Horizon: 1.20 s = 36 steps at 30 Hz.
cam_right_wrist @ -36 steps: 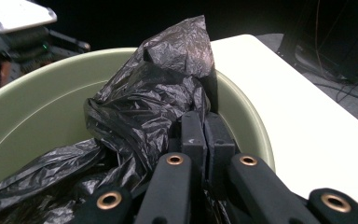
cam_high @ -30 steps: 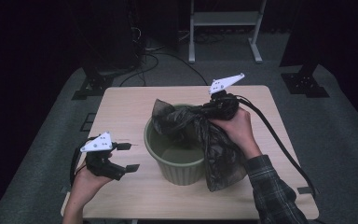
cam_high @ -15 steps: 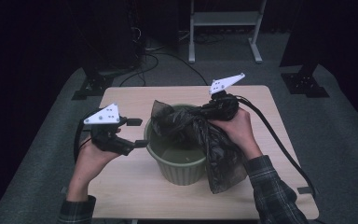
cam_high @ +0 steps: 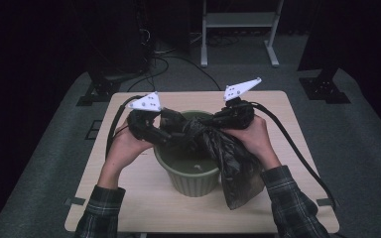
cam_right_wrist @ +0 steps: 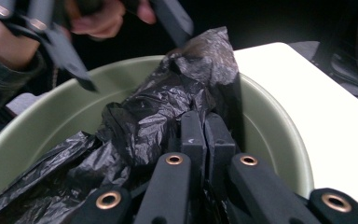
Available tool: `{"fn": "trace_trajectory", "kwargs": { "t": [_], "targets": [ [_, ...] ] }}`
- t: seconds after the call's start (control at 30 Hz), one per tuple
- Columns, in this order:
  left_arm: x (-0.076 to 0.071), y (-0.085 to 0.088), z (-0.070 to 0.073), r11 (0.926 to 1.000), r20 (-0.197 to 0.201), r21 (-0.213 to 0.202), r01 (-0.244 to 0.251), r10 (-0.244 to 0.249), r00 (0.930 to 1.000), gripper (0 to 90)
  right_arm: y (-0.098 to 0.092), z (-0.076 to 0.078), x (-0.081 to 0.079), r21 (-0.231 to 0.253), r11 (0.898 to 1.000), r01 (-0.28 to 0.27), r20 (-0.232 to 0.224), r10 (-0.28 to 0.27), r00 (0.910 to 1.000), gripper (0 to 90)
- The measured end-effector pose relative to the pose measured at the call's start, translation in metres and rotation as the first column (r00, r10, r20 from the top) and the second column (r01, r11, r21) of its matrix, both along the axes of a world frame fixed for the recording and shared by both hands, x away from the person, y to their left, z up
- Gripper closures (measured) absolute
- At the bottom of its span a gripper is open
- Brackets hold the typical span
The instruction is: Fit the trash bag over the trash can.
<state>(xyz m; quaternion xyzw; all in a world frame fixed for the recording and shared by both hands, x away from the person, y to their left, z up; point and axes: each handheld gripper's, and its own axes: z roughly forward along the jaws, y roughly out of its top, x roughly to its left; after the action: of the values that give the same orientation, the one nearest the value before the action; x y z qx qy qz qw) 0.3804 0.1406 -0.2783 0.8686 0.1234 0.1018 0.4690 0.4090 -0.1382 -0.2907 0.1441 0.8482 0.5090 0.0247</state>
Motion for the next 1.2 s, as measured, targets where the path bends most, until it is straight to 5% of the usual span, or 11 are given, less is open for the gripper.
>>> {"fn": "trace_trajectory", "kwargs": {
  "t": [0.13,0.33,0.43,0.63,1.2],
  "targets": [
    [0.009,-0.013,-0.007,0.9981,-0.025,0.043,0.045,-0.043,0.9987,23.4,0.001,0.0,0.0,0.016,1.0,-0.016,-0.001,0.016,0.9999,87.7],
    [0.014,-0.016,-0.012,0.9919,-0.064,0.085,0.094,-0.089,0.994,71.1,0.001,0.0,-0.001,0.011,1.0,-0.005,-0.001,0.005,1.0,79.5],
    [0.014,-0.013,-0.013,0.9945,-0.088,0.073,0.075,-0.069,0.9938,82.8,-0.002,0.001,-0.001,0.004,1.0,0.02,0.006,-0.02,0.9998,67.1],
    [0.014,-0.005,-0.015,0.9967,-0.106,0.07,0.04,-0.033,0.9938,83.6,-0.017,0.007,-0.008,-0.008,0.999,0.045,0.022,-0.044,0.9988,57.5],
    [0.007,0.009,-0.012,0.9972,-0.075,0.073,0.016,-0.01,0.9971,82.3,-0.117,-0.004,-0.032,0.023,0.985,0.173,-0.004,-0.173,0.9849,42.3]
  ]
}}
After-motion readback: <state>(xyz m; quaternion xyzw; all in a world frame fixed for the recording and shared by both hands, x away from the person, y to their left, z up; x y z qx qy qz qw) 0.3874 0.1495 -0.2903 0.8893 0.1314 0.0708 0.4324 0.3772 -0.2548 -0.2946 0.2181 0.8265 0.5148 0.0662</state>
